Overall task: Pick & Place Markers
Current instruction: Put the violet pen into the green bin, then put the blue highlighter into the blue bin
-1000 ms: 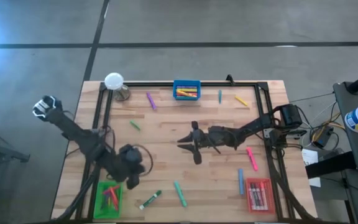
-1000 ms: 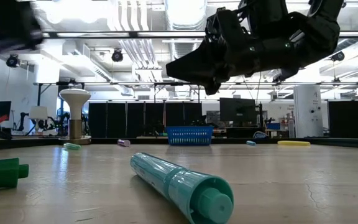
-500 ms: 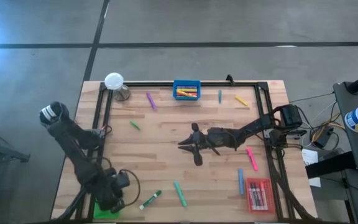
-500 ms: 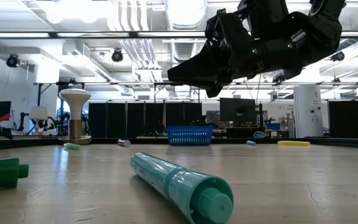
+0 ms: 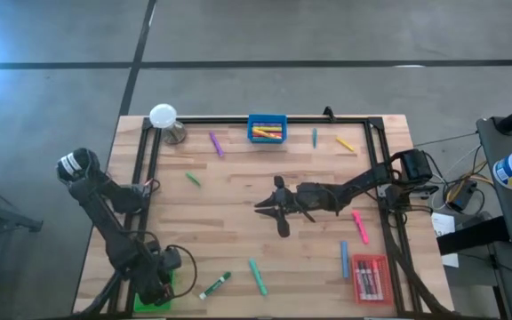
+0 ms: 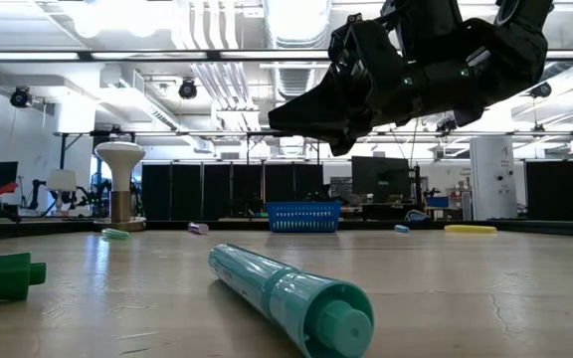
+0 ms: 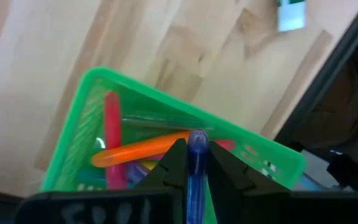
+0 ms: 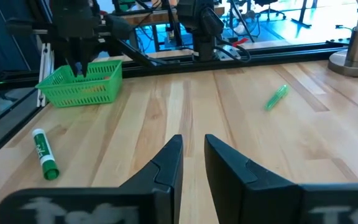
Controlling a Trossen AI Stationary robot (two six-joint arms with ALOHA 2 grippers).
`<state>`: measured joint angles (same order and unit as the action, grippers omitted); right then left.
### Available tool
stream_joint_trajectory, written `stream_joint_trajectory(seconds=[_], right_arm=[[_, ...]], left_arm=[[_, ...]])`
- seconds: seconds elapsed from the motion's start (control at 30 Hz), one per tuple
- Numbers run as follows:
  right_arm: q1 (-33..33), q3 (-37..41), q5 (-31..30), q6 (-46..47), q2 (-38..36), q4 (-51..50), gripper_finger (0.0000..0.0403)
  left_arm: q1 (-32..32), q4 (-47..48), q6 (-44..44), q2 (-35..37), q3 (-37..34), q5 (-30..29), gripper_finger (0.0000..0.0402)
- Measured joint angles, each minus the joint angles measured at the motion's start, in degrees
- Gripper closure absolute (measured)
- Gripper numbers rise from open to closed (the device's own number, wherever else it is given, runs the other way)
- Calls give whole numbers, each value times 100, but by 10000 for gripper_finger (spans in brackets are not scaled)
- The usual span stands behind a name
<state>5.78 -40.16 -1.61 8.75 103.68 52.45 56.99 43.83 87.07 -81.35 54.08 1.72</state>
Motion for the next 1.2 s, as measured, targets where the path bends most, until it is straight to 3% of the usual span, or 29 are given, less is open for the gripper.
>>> stream_joint_trajectory(seconds=[0.43,0.57,0.73,0.87,1.07,1.2], right_arm=[[0,0,0,0,0,-18,344],[0,2,0,0,0,-90,344],[0,2,-2,-74,-8,-85,344],[11,2,-174,-138,-20,-42,344],[135,13,-1238,-269,-51,-75,344],[282,17,-1862,33,-399,-743,344]], left_arm=[[-28,536,-87,87,171,159,271],[-44,867,-898,105,463,147,266],[-479,668,-2469,334,462,-596,285],[-1252,-342,-4041,593,-42,-648,325],[-2643,-3062,-6666,747,-1182,-73,390],[-3424,-4963,-7858,738,-1865,44,397]])
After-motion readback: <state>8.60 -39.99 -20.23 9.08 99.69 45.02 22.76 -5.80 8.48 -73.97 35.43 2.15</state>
